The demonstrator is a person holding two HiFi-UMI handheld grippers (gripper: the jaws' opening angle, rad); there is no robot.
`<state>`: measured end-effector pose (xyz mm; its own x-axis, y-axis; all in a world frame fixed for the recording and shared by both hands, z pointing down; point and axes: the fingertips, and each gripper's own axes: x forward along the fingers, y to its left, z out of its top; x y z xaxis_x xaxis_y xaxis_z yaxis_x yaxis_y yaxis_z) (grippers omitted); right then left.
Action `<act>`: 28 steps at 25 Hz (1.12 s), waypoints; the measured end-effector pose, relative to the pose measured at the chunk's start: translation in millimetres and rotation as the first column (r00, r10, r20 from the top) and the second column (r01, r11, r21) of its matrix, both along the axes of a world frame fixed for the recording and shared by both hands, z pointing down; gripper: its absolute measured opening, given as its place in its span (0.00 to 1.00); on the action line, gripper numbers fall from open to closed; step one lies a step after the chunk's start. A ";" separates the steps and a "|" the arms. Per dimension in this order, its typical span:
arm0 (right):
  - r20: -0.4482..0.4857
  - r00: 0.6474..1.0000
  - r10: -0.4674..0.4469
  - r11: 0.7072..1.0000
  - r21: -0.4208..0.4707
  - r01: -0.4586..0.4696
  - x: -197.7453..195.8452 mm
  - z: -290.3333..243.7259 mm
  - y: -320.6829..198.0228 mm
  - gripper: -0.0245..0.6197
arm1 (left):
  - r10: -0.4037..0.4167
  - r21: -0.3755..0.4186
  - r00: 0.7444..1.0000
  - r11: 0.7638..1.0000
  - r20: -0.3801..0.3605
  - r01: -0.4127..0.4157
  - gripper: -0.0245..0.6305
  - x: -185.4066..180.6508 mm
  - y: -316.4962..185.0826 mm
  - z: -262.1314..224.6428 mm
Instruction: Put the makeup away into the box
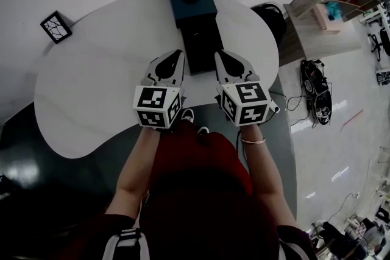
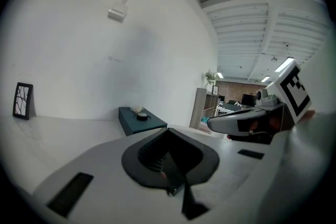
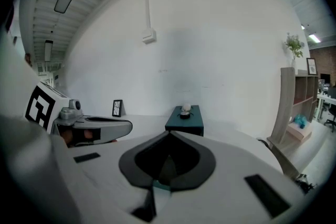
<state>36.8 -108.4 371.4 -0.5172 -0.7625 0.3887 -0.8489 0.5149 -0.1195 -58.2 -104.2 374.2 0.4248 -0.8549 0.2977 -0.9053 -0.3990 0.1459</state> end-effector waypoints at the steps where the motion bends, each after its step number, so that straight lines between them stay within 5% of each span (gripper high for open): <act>1: 0.005 1.000 0.001 1.000 0.006 -0.001 1.0 -1.0 2.2 0.06 | -0.002 0.001 1.000 1.000 0.002 0.002 0.07 0.4 2.0 -0.5; 28: 0.065 0.998 0.010 0.996 0.091 -0.016 24.2 -20.0 58.2 0.06 | 0.000 0.057 0.999 0.998 0.039 -0.002 0.07 19.0 57.4 -22.0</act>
